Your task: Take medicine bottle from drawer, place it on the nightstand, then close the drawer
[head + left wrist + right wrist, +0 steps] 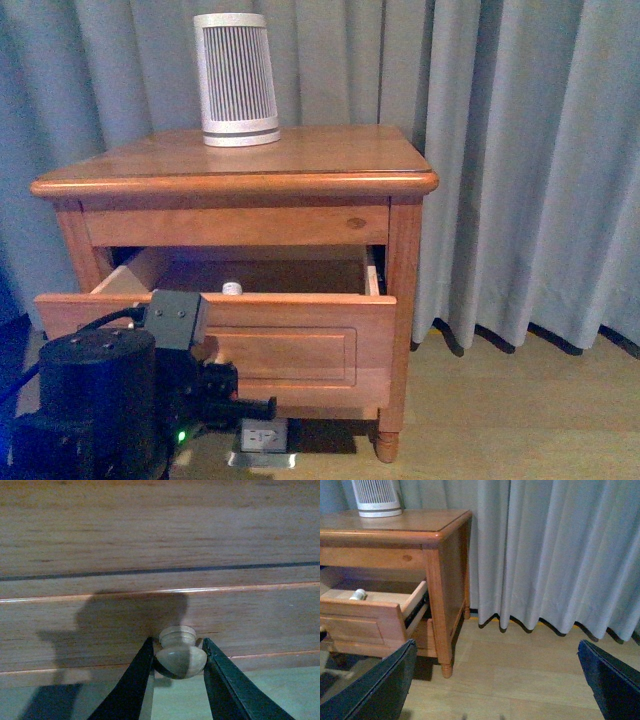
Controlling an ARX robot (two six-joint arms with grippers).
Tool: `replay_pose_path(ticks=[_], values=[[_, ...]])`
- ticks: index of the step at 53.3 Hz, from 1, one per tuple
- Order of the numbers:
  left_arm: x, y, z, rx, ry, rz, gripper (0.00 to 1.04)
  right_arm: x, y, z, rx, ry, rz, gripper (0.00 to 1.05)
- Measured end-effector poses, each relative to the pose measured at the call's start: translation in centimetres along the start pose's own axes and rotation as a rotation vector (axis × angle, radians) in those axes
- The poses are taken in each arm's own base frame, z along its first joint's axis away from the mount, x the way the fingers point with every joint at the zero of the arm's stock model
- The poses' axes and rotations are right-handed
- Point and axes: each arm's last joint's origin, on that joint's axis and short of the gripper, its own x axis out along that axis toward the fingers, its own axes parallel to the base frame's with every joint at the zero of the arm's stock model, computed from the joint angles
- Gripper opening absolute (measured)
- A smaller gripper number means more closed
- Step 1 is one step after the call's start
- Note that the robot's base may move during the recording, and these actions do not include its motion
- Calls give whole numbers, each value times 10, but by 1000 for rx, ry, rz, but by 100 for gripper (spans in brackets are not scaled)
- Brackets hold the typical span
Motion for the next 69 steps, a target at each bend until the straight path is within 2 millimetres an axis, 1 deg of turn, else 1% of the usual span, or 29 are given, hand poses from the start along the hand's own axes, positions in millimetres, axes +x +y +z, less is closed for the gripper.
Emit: replay_pose_path(ticks=[7, 16, 18, 19, 20, 25, 26, 29, 35, 37, 39, 42, 46, 52, 53, 55, 56, 61, 62, 69], values=[[-20, -4, -6, -3, 22, 6, 25, 0, 0, 0, 0, 0, 0, 98], [-34, -6, -10, -24, 58, 1, 25, 0, 0, 0, 0, 0, 0, 98], [-37, -6, -10, -30, 74, -5, 32, 0, 0, 0, 0, 0, 0, 98], [-38, -6, -10, -30, 78, -10, 34, 0, 0, 0, 0, 0, 0, 98], [-40, -6, -11, -33, 92, -23, 39, 0, 0, 0, 0, 0, 0, 98], [-47, -4, -14, -31, 134, -29, 59, 0, 0, 0, 0, 0, 0, 98], [-49, -2, -13, -31, 139, -24, 64, 0, 0, 0, 0, 0, 0, 98], [-54, 2, -8, -34, 146, -9, 75, 0, 0, 0, 0, 0, 0, 98], [-66, 10, 2, -33, 156, 15, 90, 0, 0, 0, 0, 0, 0, 98], [-73, 15, 7, -32, 165, 30, 97, 0, 0, 0, 0, 0, 0, 98], [-78, 19, 12, -28, 173, 45, 99, 0, 0, 0, 0, 0, 0, 98], [-87, 25, 22, -21, 183, 66, 97, 0, 0, 0, 0, 0, 0, 98], [-99, 33, 37, 1, 176, 91, 98, 0, 0, 0, 0, 0, 0, 98], [-127, 45, 76, 66, 120, 126, 98, 0, 0, 0, 0, 0, 0, 98], [-130, 46, 80, 67, 115, 130, 98, 0, 0, 0, 0, 0, 0, 98], [-143, 49, 93, 92, 95, 145, 98, 0, 0, 0, 0, 0, 0, 98], [-146, 50, 96, 97, 89, 150, 98, 0, 0, 0, 0, 0, 0, 98], [-181, 57, 122, 123, 27, 195, 98, 0, 0, 0, 0, 0, 0, 98], [-184, 58, 124, 125, 22, 203, 98, 0, 0, 0, 0, 0, 0, 98], [-235, 61, 142, 107, -51, 267, 98, 0, 0, 0, 0, 0, 0, 98]])
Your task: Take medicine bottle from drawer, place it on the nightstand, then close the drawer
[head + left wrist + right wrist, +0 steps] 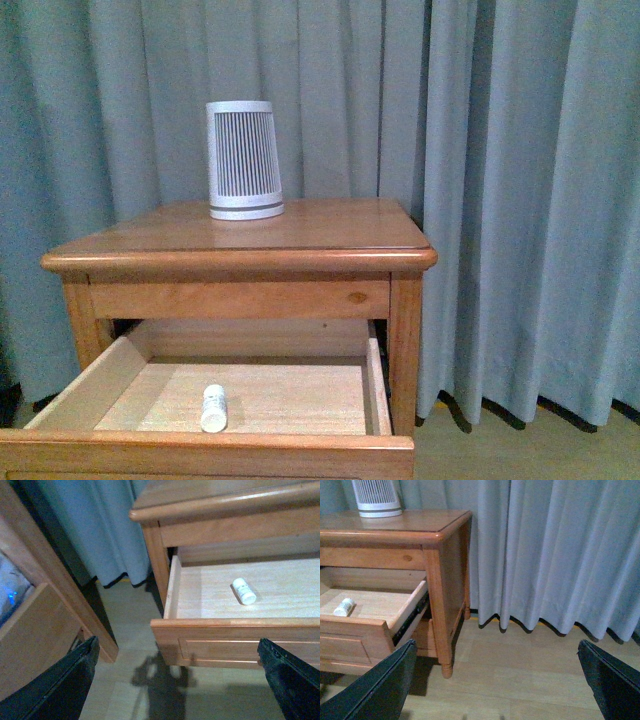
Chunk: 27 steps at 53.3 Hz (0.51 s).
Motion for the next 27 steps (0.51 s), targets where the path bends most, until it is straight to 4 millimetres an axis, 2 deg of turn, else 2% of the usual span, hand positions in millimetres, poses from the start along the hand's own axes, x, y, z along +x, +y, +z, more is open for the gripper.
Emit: replay_pose_path(ticks=[4, 9, 18, 22, 27], values=[[-33, 7, 3, -37, -43, 39, 98, 0, 0, 0, 0, 0, 0, 98], [-63, 3, -13, -90, -45, 62, 98, 0, 0, 0, 0, 0, 0, 98], [-68, -5, -29, -160, -38, 16, 97, 0, 0, 0, 0, 0, 0, 98], [-63, -7, -44, -195, -170, -65, 83, 0, 0, 0, 0, 0, 0, 98], [-61, -4, -60, -204, -236, -81, 67, 0, 0, 0, 0, 0, 0, 98]])
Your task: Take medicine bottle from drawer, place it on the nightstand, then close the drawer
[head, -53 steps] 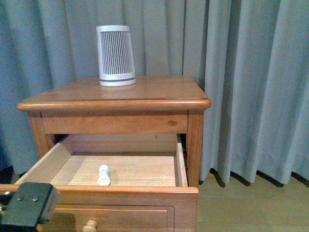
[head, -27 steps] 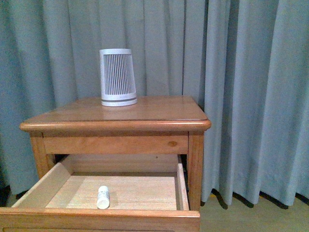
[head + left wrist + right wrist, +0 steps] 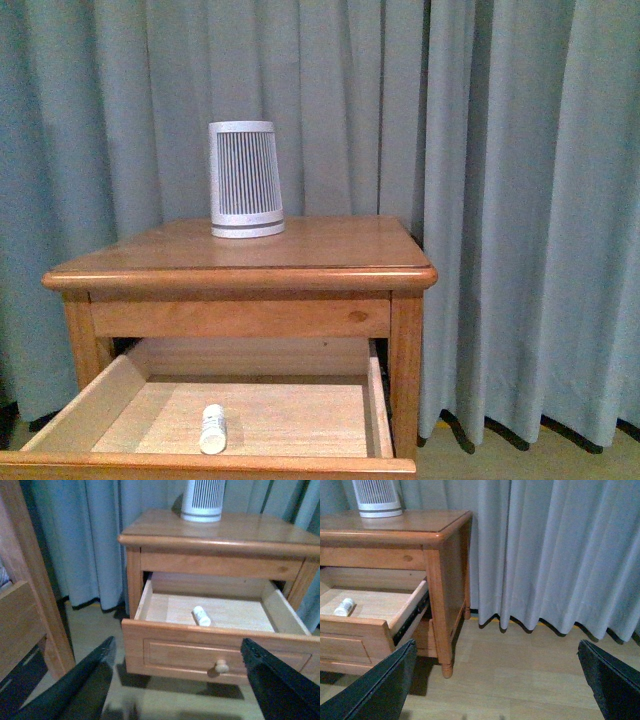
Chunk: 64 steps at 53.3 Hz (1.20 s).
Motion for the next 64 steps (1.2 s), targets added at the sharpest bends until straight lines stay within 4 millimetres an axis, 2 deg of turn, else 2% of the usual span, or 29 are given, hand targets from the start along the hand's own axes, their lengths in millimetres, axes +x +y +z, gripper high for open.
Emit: replay_pose_path(ticks=[8, 20, 38, 39, 45, 64], values=[[1, 16, -27, 9, 11, 23, 40, 0, 0, 0, 0, 0, 0, 98], [0, 16, -27, 9, 5, 20, 3, 0, 0, 0, 0, 0, 0, 98], [0, 16, -27, 13, 5, 20, 3, 0, 0, 0, 0, 0, 0, 98], [0, 16, -27, 12, 5, 20, 5, 0, 0, 0, 0, 0, 0, 98], [0, 16, -27, 13, 4, 20, 35, 0, 0, 0, 0, 0, 0, 98], [0, 16, -27, 16, 3, 17, 99, 0, 0, 0, 0, 0, -4, 98]])
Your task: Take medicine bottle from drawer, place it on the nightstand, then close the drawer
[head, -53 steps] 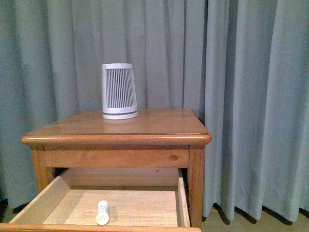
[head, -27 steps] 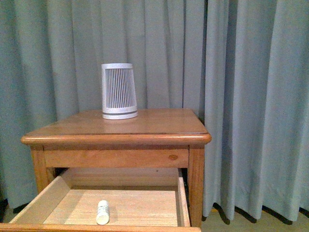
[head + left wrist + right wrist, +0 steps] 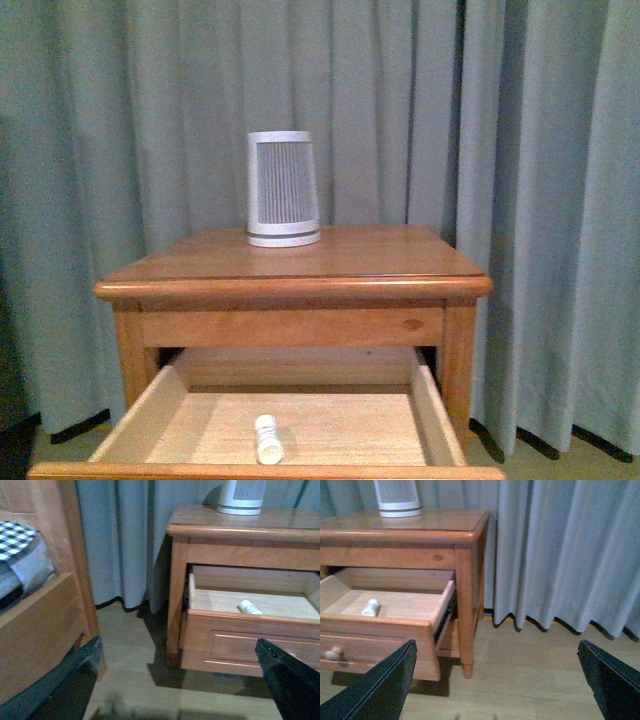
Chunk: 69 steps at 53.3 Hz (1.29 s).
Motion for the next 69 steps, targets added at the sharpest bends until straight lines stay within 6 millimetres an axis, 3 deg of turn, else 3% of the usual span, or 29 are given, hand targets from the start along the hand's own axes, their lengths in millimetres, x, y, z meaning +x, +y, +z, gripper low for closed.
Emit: replay_pose_path(ticks=[15, 20, 24, 29, 33, 44, 55, 69], values=[[0, 0, 0, 1, -2, 6, 98, 0, 0, 0, 0, 0, 8, 98], [0, 0, 0, 1, -2, 7, 98, 6, -1, -1, -5, 84, -175, 98], [0, 0, 0, 1, -2, 3, 98, 22, -3, 9, 15, 121, -238, 98], [0, 0, 0, 1, -2, 3, 98, 51, 0, 33, 37, 145, -207, 98], [0, 0, 0, 2, -2, 3, 98, 89, 6, 51, 59, 230, -165, 98], [0, 0, 0, 2, -2, 3, 98, 193, 34, 54, 39, 488, -88, 98], [0, 0, 0, 2, -2, 3, 98, 272, 64, 40, 45, 590, -49, 98], [0, 0, 0, 2, -2, 3, 98, 338, 107, -7, 42, 692, -25, 98]])
